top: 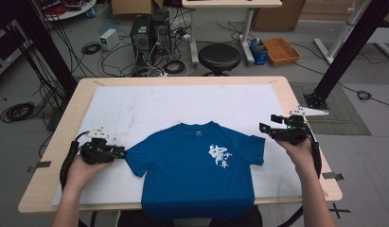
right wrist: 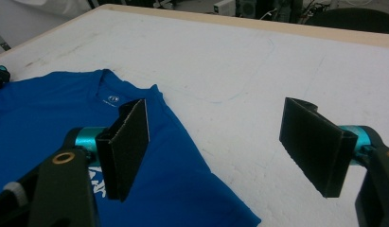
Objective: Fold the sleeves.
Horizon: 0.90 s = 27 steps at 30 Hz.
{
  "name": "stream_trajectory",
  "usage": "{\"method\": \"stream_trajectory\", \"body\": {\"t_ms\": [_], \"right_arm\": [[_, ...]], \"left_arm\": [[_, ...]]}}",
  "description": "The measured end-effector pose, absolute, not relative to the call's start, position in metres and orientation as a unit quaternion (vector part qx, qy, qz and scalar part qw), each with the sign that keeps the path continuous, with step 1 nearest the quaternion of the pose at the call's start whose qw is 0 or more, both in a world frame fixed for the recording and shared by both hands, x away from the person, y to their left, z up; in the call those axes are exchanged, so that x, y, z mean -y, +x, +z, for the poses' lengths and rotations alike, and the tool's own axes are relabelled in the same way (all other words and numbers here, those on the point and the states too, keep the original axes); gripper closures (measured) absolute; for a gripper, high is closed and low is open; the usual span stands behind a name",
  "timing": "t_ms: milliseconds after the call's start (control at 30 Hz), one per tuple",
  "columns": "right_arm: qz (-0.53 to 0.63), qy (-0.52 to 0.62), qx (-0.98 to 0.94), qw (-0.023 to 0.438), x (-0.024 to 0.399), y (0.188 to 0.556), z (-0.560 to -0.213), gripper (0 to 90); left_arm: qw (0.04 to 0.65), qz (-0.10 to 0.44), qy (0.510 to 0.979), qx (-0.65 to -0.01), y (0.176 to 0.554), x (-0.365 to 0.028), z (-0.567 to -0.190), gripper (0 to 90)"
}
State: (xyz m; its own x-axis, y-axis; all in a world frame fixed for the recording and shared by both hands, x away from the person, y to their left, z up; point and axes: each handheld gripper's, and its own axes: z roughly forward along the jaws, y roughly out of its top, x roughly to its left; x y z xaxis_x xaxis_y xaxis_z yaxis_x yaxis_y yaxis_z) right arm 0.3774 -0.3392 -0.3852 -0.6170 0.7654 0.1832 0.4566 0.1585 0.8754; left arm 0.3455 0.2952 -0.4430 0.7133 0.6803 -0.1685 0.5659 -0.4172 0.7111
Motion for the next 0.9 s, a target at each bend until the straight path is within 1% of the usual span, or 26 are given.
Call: {"method": "stream_trajectory", "body": {"t_ms": [100, 167, 200, 233, 467, 533, 567, 667, 700, 733, 800, 833, 900], "right_arm": [[0.503, 0.409, -0.745, 0.154, 0.339, 0.377, -0.386, 24.7], [0.502, 0.407, -0.747, 0.156, 0.338, 0.377, -0.386, 24.7], [0.502, 0.406, -0.748, 0.156, 0.337, 0.377, -0.386, 24.7], [0.501, 0.407, -0.748, 0.156, 0.337, 0.377, -0.386, 24.7], [0.502, 0.406, -0.748, 0.157, 0.337, 0.377, -0.386, 24.7], [0.502, 0.406, -0.747, 0.159, 0.337, 0.377, -0.386, 24.7], [0.503, 0.405, -0.747, 0.159, 0.337, 0.377, -0.386, 24.7], [0.504, 0.406, -0.746, 0.159, 0.338, 0.377, -0.385, 24.7], [0.504, 0.406, -0.746, 0.160, 0.338, 0.377, -0.385, 24.7], [0.504, 0.405, -0.746, 0.161, 0.339, 0.377, -0.385, 24.7], [0.505, 0.407, -0.744, 0.160, 0.339, 0.377, -0.385, 24.7], [0.506, 0.407, -0.743, 0.160, 0.340, 0.376, -0.385, 24.7], [0.507, 0.407, -0.743, 0.160, 0.340, 0.376, -0.384, 24.7]], "left_arm": [[0.386, 0.088, 0.836, -0.381, 0.343, -0.293, -0.443, 79.1], [0.378, 0.097, 0.835, -0.387, 0.342, -0.291, -0.442, 81.7], [0.377, 0.097, 0.835, -0.389, 0.342, -0.290, -0.441, 86.0], [0.380, 0.091, 0.836, -0.386, 0.342, -0.290, -0.441, 87.3], [0.381, 0.092, 0.836, -0.385, 0.343, -0.287, -0.439, 87.9], [0.405, 0.081, 0.823, -0.391, 0.342, -0.287, -0.431, 88.0], [0.405, 0.081, 0.823, -0.391, 0.342, -0.287, -0.431, 88.0], [0.442, 0.058, 0.805, -0.393, 0.341, -0.282, -0.418, 88.0], [0.460, 0.050, 0.797, -0.388, 0.341, -0.277, -0.408, 88.0], [0.460, 0.050, 0.797, -0.388, 0.341, -0.277, -0.408, 88.0], [0.477, 0.039, 0.792, -0.379, 0.340, -0.269, -0.399, 88.0], [0.493, 0.021, 0.787, -0.371, 0.341, -0.259, -0.391, 88.0], [0.499, 0.014, 0.784, -0.368, 0.341, -0.252, -0.388, 88.0]]}}
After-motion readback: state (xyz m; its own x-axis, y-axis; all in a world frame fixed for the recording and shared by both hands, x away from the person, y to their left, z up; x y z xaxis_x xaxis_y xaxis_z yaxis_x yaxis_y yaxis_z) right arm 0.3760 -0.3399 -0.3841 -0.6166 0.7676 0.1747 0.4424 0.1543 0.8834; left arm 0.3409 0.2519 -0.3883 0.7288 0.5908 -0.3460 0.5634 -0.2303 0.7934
